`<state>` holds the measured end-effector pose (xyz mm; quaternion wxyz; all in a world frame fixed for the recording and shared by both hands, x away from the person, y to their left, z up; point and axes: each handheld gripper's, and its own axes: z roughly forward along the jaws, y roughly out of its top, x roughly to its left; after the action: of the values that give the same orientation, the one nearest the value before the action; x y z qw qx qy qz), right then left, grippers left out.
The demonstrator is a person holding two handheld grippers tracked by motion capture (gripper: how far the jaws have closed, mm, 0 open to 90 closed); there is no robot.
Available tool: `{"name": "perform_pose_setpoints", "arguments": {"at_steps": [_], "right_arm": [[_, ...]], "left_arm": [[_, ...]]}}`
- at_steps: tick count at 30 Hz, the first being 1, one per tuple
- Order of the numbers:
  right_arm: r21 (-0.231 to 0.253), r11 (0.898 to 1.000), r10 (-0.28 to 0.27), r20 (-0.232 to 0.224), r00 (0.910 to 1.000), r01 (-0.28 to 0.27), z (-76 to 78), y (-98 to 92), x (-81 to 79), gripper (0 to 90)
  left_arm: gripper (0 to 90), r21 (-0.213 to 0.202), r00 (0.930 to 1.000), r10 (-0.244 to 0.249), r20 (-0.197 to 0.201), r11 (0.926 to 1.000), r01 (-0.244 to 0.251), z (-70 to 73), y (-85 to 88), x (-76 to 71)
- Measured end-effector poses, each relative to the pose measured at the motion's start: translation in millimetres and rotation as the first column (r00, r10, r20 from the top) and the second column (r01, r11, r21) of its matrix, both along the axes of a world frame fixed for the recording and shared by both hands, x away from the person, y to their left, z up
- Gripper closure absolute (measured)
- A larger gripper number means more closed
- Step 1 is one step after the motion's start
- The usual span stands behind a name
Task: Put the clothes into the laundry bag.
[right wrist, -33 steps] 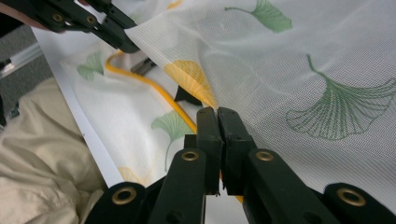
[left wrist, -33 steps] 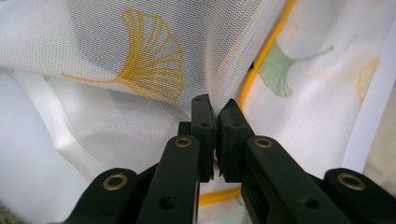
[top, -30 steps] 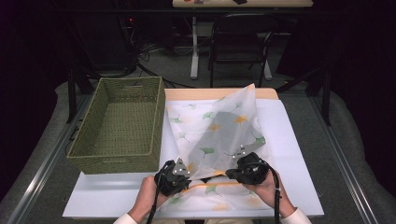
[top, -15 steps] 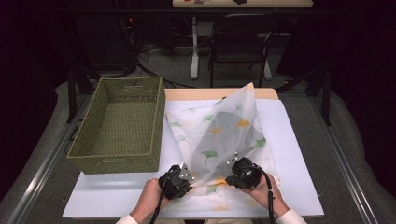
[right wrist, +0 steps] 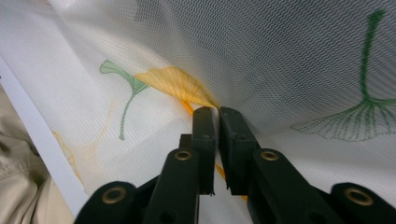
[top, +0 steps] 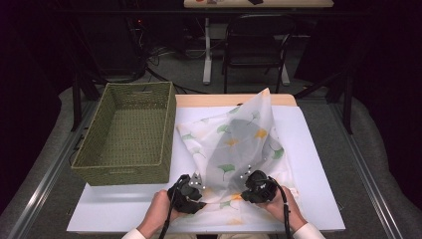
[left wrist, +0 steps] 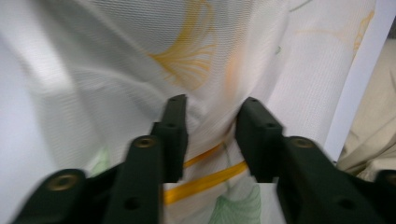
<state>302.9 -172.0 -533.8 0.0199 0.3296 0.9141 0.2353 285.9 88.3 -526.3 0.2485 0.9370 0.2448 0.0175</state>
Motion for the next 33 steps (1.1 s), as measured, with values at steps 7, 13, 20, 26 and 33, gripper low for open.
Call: {"name": "perform_pose_setpoints", "arguments": {"at_steps": [7,13,20,26,33], "right_arm": [[-0.002,1.000,0.029,0.020,0.9994,-0.029,7.9,-4.7,-0.5,58.7],[0.017,0.999,0.043,0.066,0.9969,-0.045,22.9,-7.0,-4.0,32.3],[0.021,0.998,0.058,0.083,0.9948,-0.059,29.1,-2.4,-9.3,8.7],[0.027,0.996,0.079,0.100,0.9919,-0.082,32.2,2.4,-13.0,6.8],[0.036,0.996,0.082,0.125,0.9888,-0.087,34.5,6.3,-14.8,11.7]], "left_arm": [[30.7,-0.047,0.9946,0.103,0.011,0.9937,-0.102,13.5,24.1,0.7],[16.9,-0.064,0.9847,0.174,0.009,0.9828,-0.173,15.0,40.6,2.7],[9.8,-0.077,0.9744,0.224,-0.014,0.9713,-0.225,11.9,51.5,1.0],[7.3,-0.065,0.9652,0.259,-0.035,0.9632,-0.261,9.6,63.7,-6.7],[23.9,-0.013,0.9624,0.265,-0.058,0.9638,-0.266,0.5,70.7,-24.6]]}}
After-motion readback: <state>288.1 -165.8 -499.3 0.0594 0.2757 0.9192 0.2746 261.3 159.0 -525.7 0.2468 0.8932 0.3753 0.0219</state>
